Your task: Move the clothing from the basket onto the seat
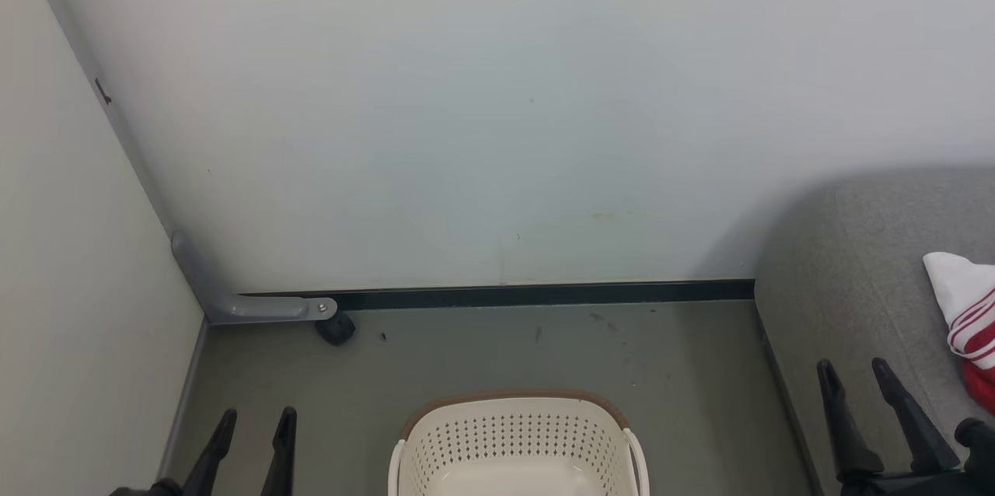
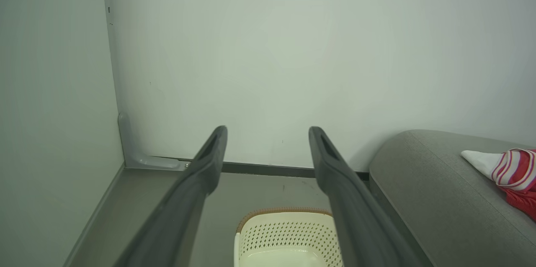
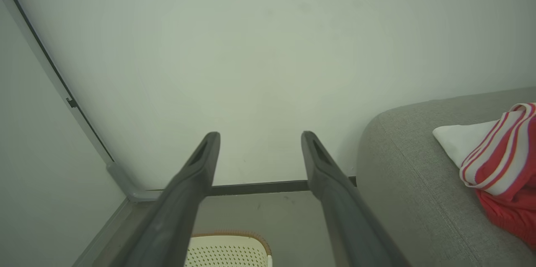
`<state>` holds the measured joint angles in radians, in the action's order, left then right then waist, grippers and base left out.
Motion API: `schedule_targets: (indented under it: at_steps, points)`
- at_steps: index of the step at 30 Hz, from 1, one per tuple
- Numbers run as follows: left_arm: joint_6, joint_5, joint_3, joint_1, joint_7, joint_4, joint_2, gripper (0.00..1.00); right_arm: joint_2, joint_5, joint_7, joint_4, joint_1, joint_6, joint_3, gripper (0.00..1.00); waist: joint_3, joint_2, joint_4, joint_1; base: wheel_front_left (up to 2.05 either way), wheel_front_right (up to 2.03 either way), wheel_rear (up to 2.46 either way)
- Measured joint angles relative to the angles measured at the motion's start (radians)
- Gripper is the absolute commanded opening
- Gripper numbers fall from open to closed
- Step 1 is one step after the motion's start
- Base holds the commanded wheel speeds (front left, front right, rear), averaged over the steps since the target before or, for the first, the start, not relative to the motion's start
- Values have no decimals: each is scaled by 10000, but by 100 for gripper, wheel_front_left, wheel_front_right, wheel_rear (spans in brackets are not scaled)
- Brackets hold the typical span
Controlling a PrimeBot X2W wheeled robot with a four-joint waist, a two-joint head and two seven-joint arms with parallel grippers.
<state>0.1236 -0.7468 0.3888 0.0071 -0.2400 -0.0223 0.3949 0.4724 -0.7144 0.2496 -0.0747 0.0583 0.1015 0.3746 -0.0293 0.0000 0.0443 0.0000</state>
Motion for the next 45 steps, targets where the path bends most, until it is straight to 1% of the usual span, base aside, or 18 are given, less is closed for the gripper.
schedule_targets:
  at_steps: [6, 9, 15, 20, 25, 38, 39, 45]
  points:
    - [6, 144, -594, 239, -42, 54, -313, 100, -105, 370, 0, 113, -273, 52, -130, 100, 39, 0, -8, 1, 0, 0, 0]
    - [6, 414, -963, 291, -90, 54, -548, 100, -153, 506, 0, 144, -273, 54, -171, 100, 62, 1, -8, 1, 0, 0, 0]
    - [6, 938, -1243, 543, -92, 88, -805, 100, -307, 794, 0, 132, -287, 127, -207, 100, 123, 0, -21, 0, 0, 0, 0]
    - [6, 1258, -1365, 648, -94, 92, -940, 100, -364, 920, 0, 105, -288, 128, -314, 100, 171, 0, -49, 1, 0, 0, 0]
    - [6, 1266, -1461, 648, -94, 240, -1099, 100, -437, 982, 0, 61, -293, 128, -360, 100, 225, 0, -73, 1, 0, 0, 0]
    - [6, 1384, -1540, 648, -96, 288, -1189, 100, -579, 1154, 0, -17, -291, 127, -495, 100, 320, 0, -109, 1, 0, 0, 0]
    - [6, 1384, -1515, 648, -96, 301, -1187, 0, -587, 1154, 0, -23, -291, 127, -504, 0, 322, 0, -111, 1, 0, 0, 0]
    - [-8, 1346, -1358, 861, -58, -242, -1480, 0, -1080, 1143, -31, -531, -635, 125, -290, 0, 327, 1, -115, 1, 0, 0, 0]
